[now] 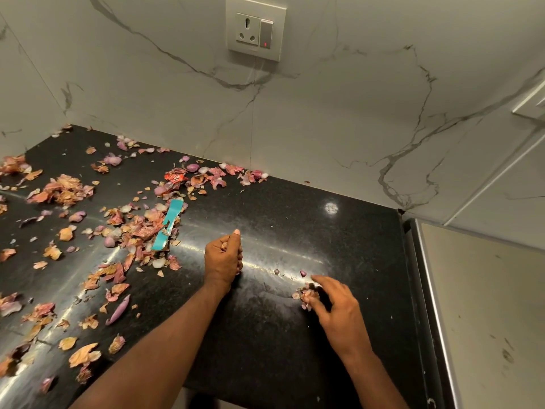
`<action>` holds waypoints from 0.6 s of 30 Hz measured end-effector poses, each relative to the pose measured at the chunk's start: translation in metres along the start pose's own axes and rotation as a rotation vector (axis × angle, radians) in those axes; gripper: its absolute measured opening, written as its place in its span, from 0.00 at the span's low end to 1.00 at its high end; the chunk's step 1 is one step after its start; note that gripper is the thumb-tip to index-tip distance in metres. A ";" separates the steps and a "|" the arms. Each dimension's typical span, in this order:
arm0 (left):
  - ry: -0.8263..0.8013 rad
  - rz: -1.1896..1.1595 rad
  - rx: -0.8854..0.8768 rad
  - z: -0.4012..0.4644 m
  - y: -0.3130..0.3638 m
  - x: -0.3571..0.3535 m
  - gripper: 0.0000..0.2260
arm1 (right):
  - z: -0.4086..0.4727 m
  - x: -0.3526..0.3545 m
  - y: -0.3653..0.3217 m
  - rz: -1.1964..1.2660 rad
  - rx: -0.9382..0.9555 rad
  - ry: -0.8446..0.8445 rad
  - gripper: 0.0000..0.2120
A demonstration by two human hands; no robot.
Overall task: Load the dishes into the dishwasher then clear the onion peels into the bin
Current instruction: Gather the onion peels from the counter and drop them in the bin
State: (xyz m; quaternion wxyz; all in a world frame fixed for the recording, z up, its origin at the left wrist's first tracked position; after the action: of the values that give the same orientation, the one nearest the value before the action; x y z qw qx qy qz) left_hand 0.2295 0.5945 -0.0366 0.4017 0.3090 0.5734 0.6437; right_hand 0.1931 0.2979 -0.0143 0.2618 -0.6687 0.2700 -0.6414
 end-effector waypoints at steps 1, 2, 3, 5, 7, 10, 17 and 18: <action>0.003 0.008 -0.003 0.000 0.001 0.000 0.21 | -0.001 0.003 0.007 -0.025 -0.084 -0.031 0.26; 0.006 0.013 -0.005 0.000 0.001 0.000 0.21 | -0.003 0.004 0.015 -0.075 -0.179 -0.069 0.30; 0.008 0.014 -0.007 -0.001 0.002 0.001 0.21 | -0.006 0.003 0.022 -0.133 -0.272 -0.109 0.33; 0.013 0.024 -0.015 -0.002 0.003 0.000 0.21 | -0.013 -0.004 0.027 -0.181 -0.371 -0.154 0.33; 0.013 0.042 -0.023 -0.004 0.006 -0.002 0.21 | -0.013 -0.009 0.019 -0.130 -0.353 -0.124 0.26; 0.006 0.054 -0.024 -0.003 0.007 -0.003 0.21 | 0.001 -0.017 -0.001 -0.006 -0.276 -0.057 0.18; -0.015 0.028 -0.014 -0.005 0.004 -0.003 0.22 | 0.027 -0.019 -0.022 -0.021 -0.134 0.001 0.15; -0.012 0.022 -0.014 -0.003 0.005 -0.002 0.23 | 0.029 -0.021 -0.024 -0.042 -0.113 0.006 0.16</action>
State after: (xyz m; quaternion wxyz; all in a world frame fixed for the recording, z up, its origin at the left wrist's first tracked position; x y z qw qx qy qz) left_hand 0.2269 0.5910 -0.0324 0.4000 0.3163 0.5630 0.6503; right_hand 0.2224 0.3300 -0.0141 0.2092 -0.6860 0.2926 -0.6325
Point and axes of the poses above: each hand's wrist, its own z-axis towards the middle knuckle, its own x-axis out of the back of the hand, y = z × x, the point moved 8 cm from there along z, towards the middle knuckle, and after that the axes turned 15 degrees about -x, right-handed, at the moved point
